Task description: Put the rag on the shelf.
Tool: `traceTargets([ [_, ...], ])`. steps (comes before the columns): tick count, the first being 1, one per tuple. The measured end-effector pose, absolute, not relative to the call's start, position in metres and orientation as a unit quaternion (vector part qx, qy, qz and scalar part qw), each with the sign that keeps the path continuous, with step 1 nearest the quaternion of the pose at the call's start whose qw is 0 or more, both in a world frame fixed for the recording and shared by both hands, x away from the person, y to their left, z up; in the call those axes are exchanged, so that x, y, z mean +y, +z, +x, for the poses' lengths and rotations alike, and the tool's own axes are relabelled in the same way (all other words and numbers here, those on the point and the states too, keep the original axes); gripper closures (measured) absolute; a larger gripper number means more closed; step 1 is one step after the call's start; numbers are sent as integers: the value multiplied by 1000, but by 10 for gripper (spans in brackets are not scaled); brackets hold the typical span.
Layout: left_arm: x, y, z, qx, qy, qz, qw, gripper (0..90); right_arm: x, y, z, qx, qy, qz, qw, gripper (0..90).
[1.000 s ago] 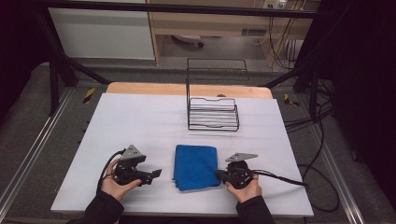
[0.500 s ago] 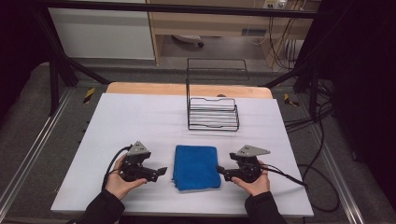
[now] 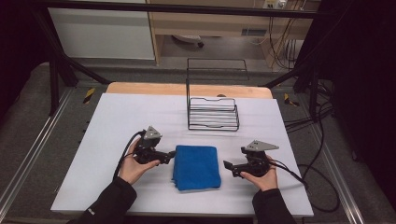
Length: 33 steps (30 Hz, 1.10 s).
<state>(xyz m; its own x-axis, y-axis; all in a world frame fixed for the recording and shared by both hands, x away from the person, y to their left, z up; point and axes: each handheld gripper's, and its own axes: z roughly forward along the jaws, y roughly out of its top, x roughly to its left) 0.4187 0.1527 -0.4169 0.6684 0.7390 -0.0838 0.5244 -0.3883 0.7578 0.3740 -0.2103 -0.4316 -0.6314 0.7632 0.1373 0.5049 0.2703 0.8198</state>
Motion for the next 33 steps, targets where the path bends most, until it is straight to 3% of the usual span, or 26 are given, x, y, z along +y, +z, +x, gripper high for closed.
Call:
traceTargets([
  [17,122,-445,450,390,97,836,373,608,-207,-435,375,786,444,410,130,57],
  [25,119,-447,448,387,80,839,375,748,-206,-435,376,787,444,413,118,53],
  [33,117,-448,445,378,84,843,373,811,-207,-435,380,786,442,415,120,34],
])
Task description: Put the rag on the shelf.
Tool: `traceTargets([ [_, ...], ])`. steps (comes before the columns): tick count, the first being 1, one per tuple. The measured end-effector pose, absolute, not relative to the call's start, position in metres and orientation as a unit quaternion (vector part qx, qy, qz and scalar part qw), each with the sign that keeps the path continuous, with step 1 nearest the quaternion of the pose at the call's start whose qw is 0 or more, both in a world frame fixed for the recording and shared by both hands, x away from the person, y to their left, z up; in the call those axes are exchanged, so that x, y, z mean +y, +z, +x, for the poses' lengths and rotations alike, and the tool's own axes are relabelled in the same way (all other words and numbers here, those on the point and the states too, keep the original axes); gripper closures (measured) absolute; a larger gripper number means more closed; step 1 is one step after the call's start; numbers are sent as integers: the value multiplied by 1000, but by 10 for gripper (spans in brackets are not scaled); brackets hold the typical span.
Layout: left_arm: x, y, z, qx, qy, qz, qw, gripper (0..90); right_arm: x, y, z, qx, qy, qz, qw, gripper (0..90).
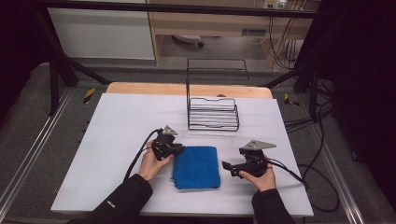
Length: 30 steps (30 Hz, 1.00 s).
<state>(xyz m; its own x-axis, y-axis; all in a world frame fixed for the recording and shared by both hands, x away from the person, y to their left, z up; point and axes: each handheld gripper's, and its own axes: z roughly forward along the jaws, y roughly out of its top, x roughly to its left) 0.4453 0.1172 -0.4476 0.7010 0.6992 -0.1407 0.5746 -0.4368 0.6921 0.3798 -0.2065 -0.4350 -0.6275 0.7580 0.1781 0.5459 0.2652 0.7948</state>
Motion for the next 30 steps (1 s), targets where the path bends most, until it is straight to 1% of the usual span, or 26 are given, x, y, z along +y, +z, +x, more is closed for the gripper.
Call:
traceTargets([
  [6,116,-449,444,369,93,846,373,822,-203,-433,388,786,441,413,128,14],
  [12,117,-451,445,374,89,840,382,823,-189,-434,404,790,429,419,127,31],
  [15,118,-451,445,373,87,842,381,822,-181,-434,415,792,424,422,124,75],
  [17,118,-451,445,372,88,842,382,822,-177,-434,421,785,431,430,114,114],
  [20,119,-451,445,369,89,843,382,821,-170,-439,431,789,425,429,116,166],
  [23,119,-452,444,370,89,840,387,821,-163,-445,438,790,419,433,116,233],
  [27,120,-452,445,372,85,839,388,820,-160,-451,441,791,412,439,114,351],
  [30,120,-453,444,371,88,838,391,820,-160,-454,441,798,399,437,118,405],
])
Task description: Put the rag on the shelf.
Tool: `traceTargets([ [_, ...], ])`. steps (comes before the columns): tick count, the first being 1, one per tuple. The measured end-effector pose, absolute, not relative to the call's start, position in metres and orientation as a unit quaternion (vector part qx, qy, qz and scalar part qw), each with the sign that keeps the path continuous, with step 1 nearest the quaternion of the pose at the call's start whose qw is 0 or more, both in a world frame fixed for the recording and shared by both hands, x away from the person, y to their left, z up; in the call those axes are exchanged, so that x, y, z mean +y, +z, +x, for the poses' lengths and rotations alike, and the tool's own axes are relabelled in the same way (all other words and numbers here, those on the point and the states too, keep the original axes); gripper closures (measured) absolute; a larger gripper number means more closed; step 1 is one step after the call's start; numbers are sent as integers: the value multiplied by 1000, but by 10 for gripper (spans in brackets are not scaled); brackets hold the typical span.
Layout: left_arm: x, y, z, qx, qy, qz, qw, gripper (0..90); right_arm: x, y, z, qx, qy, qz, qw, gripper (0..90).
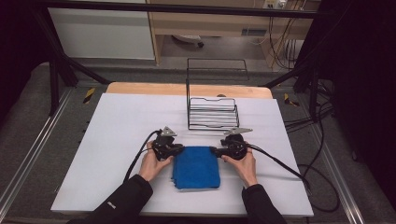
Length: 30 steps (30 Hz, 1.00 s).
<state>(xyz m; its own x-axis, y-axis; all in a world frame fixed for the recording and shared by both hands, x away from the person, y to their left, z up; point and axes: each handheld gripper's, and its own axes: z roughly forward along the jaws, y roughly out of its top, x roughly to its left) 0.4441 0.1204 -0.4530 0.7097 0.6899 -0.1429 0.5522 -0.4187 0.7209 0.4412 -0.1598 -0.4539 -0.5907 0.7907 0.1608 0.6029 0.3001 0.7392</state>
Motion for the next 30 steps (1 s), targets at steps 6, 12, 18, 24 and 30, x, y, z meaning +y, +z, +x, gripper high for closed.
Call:
traceTargets([
  [6,122,-454,445,372,83,836,396,820,-158,-455,439,802,396,434,107,507],
  [12,121,-453,444,371,86,837,394,819,-157,-455,436,800,402,438,82,667],
  [18,121,-453,444,370,86,836,395,821,-156,-455,436,795,405,448,63,796],
  [24,125,-453,447,385,62,827,404,842,-157,-453,436,793,405,452,55,857],
  [30,127,-451,447,391,58,825,405,853,-158,-451,435,791,409,453,52,863],
])
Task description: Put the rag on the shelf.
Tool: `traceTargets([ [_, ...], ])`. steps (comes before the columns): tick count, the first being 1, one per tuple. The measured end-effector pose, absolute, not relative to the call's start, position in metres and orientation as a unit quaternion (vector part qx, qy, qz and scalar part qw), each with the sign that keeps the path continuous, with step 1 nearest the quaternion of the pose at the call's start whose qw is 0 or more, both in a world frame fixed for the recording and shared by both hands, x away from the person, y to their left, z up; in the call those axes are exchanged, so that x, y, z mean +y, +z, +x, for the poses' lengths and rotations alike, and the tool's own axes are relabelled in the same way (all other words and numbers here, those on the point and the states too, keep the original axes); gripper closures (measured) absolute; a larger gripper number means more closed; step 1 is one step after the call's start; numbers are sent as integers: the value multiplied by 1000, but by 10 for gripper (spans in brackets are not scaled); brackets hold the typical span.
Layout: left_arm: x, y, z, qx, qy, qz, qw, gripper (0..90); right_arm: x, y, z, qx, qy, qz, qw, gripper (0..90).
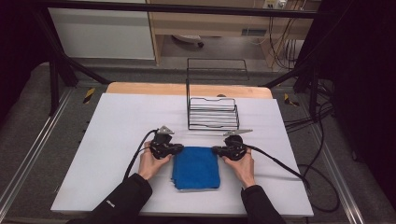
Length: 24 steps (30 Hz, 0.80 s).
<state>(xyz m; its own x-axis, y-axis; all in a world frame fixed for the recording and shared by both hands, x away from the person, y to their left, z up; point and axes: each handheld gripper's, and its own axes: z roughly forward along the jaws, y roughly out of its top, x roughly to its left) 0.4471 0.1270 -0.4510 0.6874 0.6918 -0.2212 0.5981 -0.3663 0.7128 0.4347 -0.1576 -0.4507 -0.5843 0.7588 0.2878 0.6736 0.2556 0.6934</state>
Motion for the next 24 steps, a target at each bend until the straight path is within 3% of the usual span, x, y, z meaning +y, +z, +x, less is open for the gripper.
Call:
traceTargets([
  [24,130,-430,432,377,90,816,429,855,-160,-426,421,778,455,424,83,865],
])
